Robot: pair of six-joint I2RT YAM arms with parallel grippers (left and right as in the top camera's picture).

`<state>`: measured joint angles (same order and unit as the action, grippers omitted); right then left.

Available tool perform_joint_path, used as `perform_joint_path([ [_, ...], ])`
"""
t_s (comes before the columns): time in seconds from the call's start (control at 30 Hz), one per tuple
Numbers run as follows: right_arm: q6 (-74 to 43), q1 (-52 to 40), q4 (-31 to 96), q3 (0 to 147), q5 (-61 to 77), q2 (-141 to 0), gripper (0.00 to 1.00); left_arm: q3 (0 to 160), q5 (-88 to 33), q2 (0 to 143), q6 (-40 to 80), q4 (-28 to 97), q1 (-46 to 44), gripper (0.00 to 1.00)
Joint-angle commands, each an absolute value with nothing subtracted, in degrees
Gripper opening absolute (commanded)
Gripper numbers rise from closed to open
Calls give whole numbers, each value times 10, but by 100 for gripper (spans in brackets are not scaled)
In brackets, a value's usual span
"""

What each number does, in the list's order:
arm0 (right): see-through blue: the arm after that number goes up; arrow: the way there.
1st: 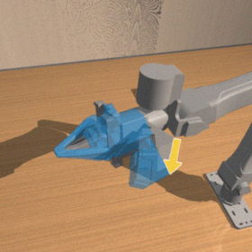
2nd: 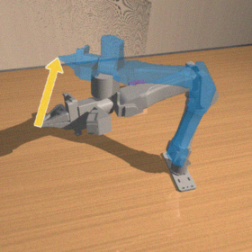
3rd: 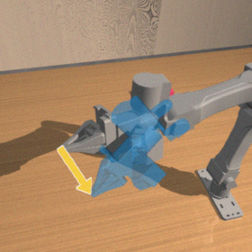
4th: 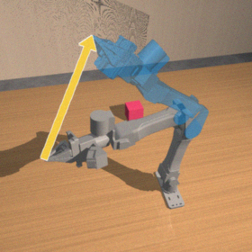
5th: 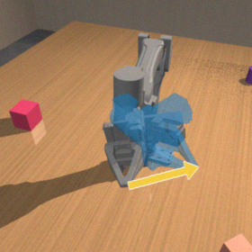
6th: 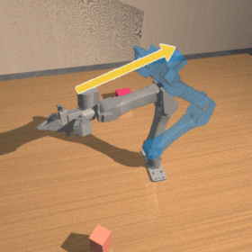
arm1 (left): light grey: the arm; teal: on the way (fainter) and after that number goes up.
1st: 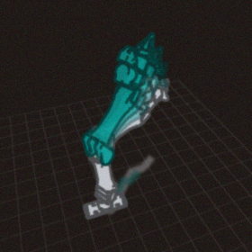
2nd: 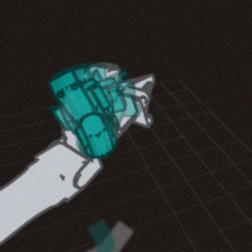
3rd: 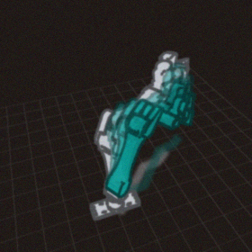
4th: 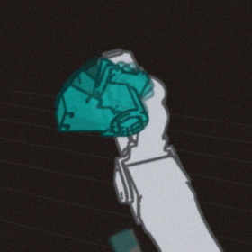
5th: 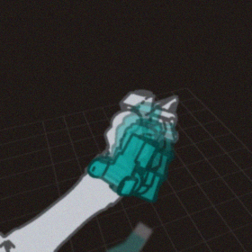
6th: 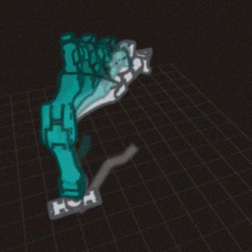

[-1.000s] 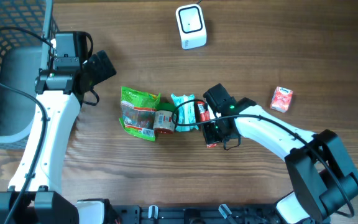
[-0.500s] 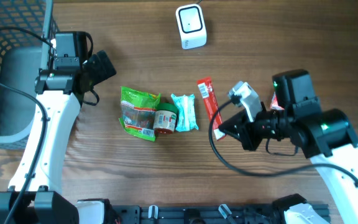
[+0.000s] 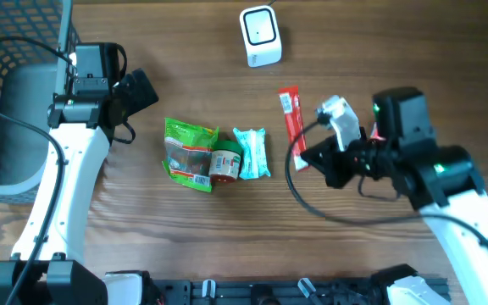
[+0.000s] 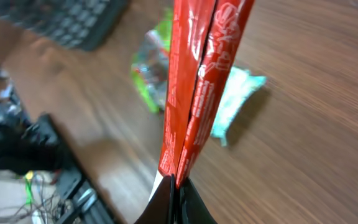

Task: Scan the item barcode
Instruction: 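Lift the red tube to the scanner window with the right gripper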

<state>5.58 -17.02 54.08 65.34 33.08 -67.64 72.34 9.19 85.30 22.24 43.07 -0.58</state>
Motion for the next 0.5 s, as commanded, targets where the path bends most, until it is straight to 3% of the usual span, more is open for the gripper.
perform_joint_path([
  [0.0, -11, -168, 538, 725, 248, -764, 4, 726, 97, 854, 230, 429, -5, 100],
  [0.23, -6, -169, 733, 1188, 96, -1042, 4, 726, 97, 854, 230, 429, -5, 100],
  [0.4, 90, -195, 688, 1245, -66, -1142, 4, 726, 97, 854, 230, 429, -5, 100],
  [0.47, 123, -232, 639, 1244, -222, -1187, 4, 726, 97, 854, 230, 429, -5, 100],
])
